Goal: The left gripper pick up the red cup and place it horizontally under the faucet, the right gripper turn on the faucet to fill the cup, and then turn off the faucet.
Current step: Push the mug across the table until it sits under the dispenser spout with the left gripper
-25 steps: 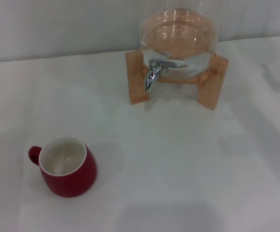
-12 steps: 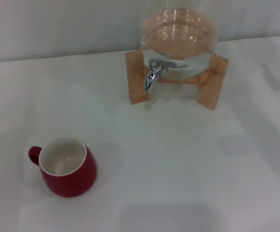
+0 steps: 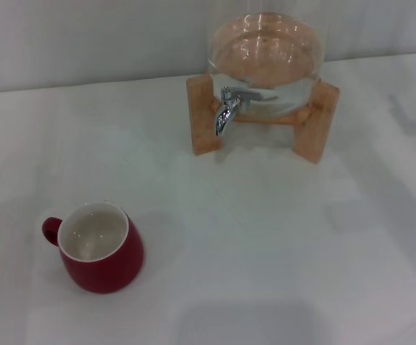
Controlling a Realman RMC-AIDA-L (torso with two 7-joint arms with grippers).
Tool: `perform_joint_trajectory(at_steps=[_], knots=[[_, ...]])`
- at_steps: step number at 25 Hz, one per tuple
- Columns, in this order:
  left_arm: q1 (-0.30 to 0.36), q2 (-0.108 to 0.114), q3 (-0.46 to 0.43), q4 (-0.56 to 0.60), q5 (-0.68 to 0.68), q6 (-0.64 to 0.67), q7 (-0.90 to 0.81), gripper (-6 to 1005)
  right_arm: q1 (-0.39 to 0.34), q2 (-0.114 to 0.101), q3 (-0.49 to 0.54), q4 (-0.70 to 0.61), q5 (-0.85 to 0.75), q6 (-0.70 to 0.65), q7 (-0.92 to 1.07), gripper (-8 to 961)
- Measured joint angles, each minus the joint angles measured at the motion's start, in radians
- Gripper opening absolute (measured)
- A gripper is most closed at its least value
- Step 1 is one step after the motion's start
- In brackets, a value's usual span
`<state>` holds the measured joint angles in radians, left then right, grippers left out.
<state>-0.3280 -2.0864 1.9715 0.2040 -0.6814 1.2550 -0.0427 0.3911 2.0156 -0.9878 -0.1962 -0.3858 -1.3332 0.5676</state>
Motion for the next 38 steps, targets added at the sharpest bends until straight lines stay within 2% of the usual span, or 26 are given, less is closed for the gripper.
perform_joint_trajectory(at_steps=[10, 20, 38], knots=[[0.041, 0.002, 0.093, 0.000, 0.091, 0.009, 0.018, 868, -0.002, 0.000, -0.024, 0.011, -0.002, 0.000, 0.000, 827], [0.091, -0.001, 0.118, 0.009, 0.149, 0.036, 0.052, 868, -0.010, 0.000, -0.043, 0.016, -0.002, 0.000, 0.001, 827], [0.145, -0.002, 0.235, -0.001, 0.168, 0.047, 0.112, 868, -0.014, 0.001, -0.064, 0.035, -0.002, -0.001, 0.002, 827]])
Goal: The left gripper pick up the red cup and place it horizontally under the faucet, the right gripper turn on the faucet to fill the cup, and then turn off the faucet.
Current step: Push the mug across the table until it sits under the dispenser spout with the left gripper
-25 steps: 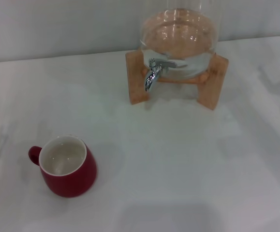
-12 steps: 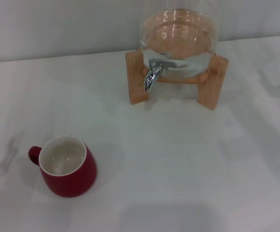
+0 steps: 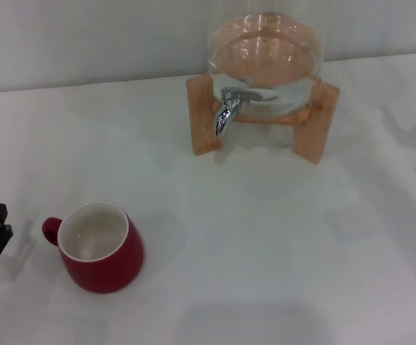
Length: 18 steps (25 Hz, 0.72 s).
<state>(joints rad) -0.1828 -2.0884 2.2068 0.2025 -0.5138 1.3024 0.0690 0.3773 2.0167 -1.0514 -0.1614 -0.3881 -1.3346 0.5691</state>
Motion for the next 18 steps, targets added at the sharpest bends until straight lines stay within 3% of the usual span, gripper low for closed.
perform_joint_trajectory(at_steps=[18], knots=[[0.022, -0.001, 0.079, -0.006, 0.000, 0.000, 0.006, 867, 0.000, 0.001, -0.010, 0.004, 0.000, 0.001, -0.005, 827]])
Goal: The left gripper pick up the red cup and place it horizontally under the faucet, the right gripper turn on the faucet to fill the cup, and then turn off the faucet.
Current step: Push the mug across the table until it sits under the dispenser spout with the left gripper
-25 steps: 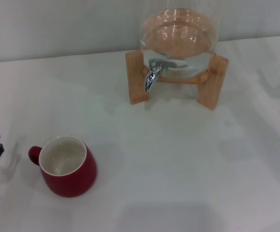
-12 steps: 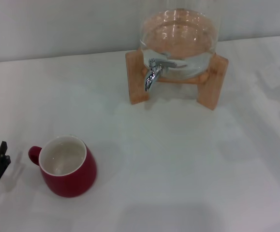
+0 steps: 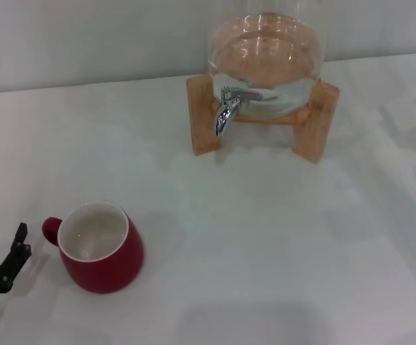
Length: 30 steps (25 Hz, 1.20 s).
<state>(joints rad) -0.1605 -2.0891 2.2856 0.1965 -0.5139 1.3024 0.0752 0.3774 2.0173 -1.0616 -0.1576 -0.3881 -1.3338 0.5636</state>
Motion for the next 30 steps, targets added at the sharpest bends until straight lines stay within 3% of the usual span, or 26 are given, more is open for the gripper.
perform_joint_trajectory(at_steps=[30], knots=[[0.008, 0.005, 0.063, -0.008, 0.000, -0.008, 0.000, 866, 0.000, 0.000, -0.012, 0.004, 0.000, 0.002, 0.001, 827]])
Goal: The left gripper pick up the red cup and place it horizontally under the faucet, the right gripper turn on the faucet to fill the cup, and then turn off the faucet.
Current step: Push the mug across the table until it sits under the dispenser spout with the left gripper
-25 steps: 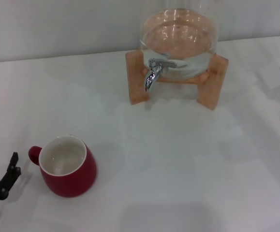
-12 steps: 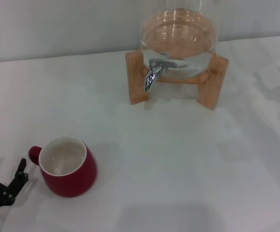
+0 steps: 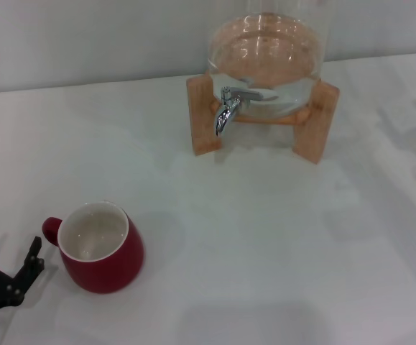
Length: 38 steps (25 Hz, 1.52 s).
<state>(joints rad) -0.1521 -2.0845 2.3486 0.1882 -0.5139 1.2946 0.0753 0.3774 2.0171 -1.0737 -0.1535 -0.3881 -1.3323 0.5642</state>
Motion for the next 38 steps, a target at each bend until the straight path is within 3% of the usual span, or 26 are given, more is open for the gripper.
perform_joint_trajectory(at_steps=[38], knots=[[-0.059, 0.001, 0.018, -0.024, 0.021, -0.037, 0.000, 866, 0.000, 0.000, 0.000, 0.005, 0.000, -0.002, -0.002, 827]])
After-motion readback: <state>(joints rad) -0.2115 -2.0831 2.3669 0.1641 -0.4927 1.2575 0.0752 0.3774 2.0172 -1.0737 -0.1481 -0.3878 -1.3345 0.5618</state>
